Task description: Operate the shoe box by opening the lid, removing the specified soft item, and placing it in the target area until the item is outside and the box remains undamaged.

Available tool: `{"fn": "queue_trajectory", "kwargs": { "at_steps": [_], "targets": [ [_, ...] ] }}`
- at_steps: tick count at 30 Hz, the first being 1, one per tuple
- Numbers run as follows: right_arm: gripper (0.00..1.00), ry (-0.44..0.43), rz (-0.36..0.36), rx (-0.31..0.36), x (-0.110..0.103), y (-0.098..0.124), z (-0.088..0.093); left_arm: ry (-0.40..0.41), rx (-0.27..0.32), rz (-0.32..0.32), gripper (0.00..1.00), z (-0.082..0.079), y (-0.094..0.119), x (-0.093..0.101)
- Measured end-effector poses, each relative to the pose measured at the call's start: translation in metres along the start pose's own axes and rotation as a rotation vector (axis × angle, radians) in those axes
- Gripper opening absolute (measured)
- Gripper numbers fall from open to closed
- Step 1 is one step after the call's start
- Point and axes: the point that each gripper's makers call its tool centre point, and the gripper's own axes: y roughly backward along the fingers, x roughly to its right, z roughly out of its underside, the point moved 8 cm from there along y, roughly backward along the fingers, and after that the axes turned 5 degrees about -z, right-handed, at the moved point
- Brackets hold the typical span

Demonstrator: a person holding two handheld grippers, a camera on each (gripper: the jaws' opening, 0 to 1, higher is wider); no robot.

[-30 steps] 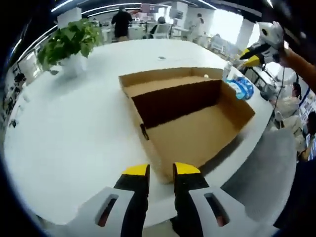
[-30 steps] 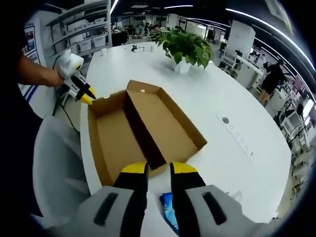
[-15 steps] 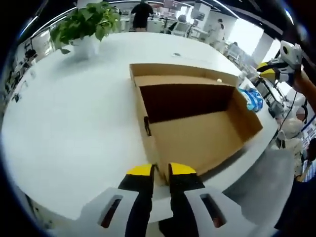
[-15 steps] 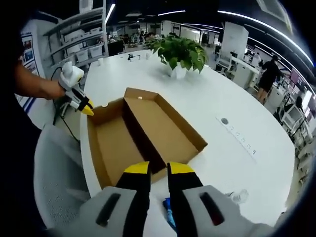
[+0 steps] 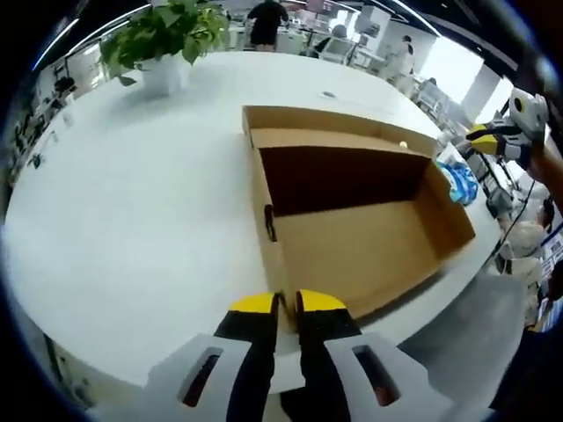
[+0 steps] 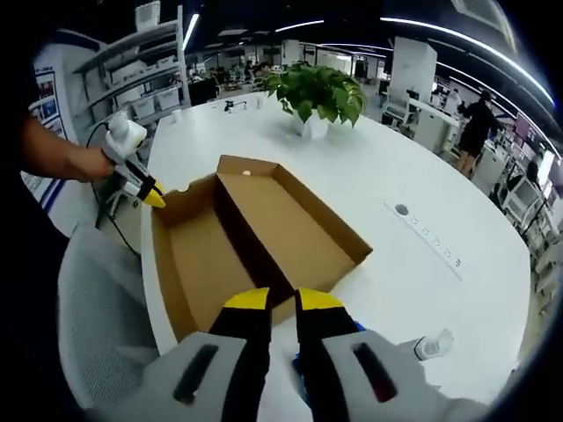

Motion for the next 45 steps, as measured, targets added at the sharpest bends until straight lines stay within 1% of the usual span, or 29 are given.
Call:
{"fn": "queue_trajectory", "kwargs": {
  "at_steps": [3, 4, 5, 6, 7, 8, 9, 11, 12, 15, 16, 18, 19, 21, 23, 24, 25, 27, 28, 29, 31, 32, 35, 36, 37, 39, 45],
  "targets": [
    [0.08, -0.046, 0.041, 0.021, 0.007, -0.001, -0.005, 0.001, -0.002, -0.007, 0.04, 0.0, 0.001, 0.001],
    [0.07, -0.073, 0.088, 0.021, 0.014, -0.001, -0.007, 0.002, -0.002, -0.009, 0.04, -0.001, 0.0, 0.0],
    [0.06, -0.096, 0.116, 0.014, 0.018, -0.002, -0.007, 0.003, -0.001, -0.011, 0.04, -0.001, 0.001, 0.0],
    [0.05, -0.137, 0.142, 0.021, 0.023, -0.004, -0.011, 0.003, 0.0, -0.011, 0.04, -0.001, 0.001, 0.001],
    [0.05, -0.158, 0.163, 0.034, 0.027, -0.005, -0.014, 0.003, 0.001, -0.011, 0.04, -0.001, 0.001, 0.001],
    [0.05, -0.186, 0.191, 0.025, 0.032, -0.006, -0.015, 0.003, 0.001, -0.011, 0.04, 0.0, 0.001, 0.0],
    [0.06, -0.236, 0.197, 0.018, 0.038, -0.01, -0.018, 0.004, 0.001, -0.01, 0.04, 0.0, 0.001, 0.0],
    [0.08, -0.243, 0.209, 0.016, 0.044, -0.016, -0.024, 0.006, 0.002, -0.012, 0.03, -0.001, 0.0, -0.001],
    [0.09, -0.239, 0.21, 0.01, 0.047, -0.02, -0.026, 0.005, 0.002, -0.013, 0.03, -0.001, 0.0, -0.001],
    [0.1, -0.263, 0.243, -0.084, 0.059, -0.035, -0.025, 0.02, 0.008, -0.016, 0.03, -0.001, 0.0, -0.001],
    [0.1, -0.284, 0.245, -0.131, 0.064, -0.044, -0.022, 0.027, 0.01, -0.017, 0.03, -0.001, 0.0, -0.002],
    [0.09, -0.336, 0.236, -0.199, 0.071, -0.059, -0.016, 0.033, 0.014, -0.019, 0.03, 0.0, 0.0, -0.001],
    [0.1, -0.328, 0.237, -0.237, 0.074, -0.064, -0.013, 0.034, 0.015, -0.02, 0.03, 0.0, 0.0, -0.001],
    [0.09, -0.362, 0.234, -0.25, 0.081, -0.078, -0.01, 0.043, 0.02, -0.023, 0.03, 0.0, 0.0, -0.001],
    [0.08, -0.44, 0.234, -0.274, 0.089, -0.087, -0.006, 0.047, 0.024, -0.025, 0.03, 0.001, 0.001, -0.001],
    [0.08, -0.447, 0.245, -0.28, 0.094, -0.09, -0.005, 0.048, 0.024, -0.025, 0.03, 0.001, 0.001, -0.001],
    [0.08, -0.495, 0.248, -0.285, 0.099, -0.093, -0.004, 0.047, 0.025, -0.025, 0.03, 0.001, 0.001, -0.001],
    [0.06, -0.573, 0.227, -0.284, 0.104, -0.101, -0.004, 0.053, 0.026, -0.025, 0.03, 0.001, 0.001, -0.001],
    [0.06, -0.589, 0.231, -0.296, 0.106, -0.103, -0.003, 0.054, 0.027, -0.027, 0.03, 0.001, 0.001, -0.001],
    [0.06, -0.568, 0.241, -0.31, 0.112, -0.106, -0.002, 0.053, 0.029, -0.029, 0.03, 0.001, 0.001, -0.001],
    [0.05, -0.614, 0.244, -0.333, 0.117, -0.11, 0.001, 0.052, 0.032, -0.032, 0.03, 0.001, 0.001, 0.0],
    [0.05, -0.621, 0.237, -0.33, 0.12, -0.114, 0.002, 0.052, 0.034, -0.033, 0.03, 0.002, 0.0, -0.001],
    [0.06, -0.682, 0.213, -0.347, 0.12, -0.119, 0.006, 0.059, 0.037, -0.033, 0.03, 0.002, 0.0, -0.001],
    [0.06, -0.67, 0.208, -0.373, 0.12, -0.122, 0.008, 0.06, 0.037, -0.034, 0.03, 0.002, 0.0, -0.001],
    [0.06, -0.663, 0.209, -0.381, 0.12, -0.123, 0.009, 0.057, 0.037, -0.035, 0.03, 0.002, 0.0, 0.0],
    [0.06, -0.675, 0.207, -0.38, 0.121, -0.126, 0.01, 0.051, 0.036, -0.037, 0.03, 0.001, 0.0, 0.0],
    [0.07, -0.677, 0.2, -0.397, 0.12, -0.132, 0.013, 0.044, 0.036, -0.039, 0.03, 0.001, 0.0, 0.0]
  ]
}}
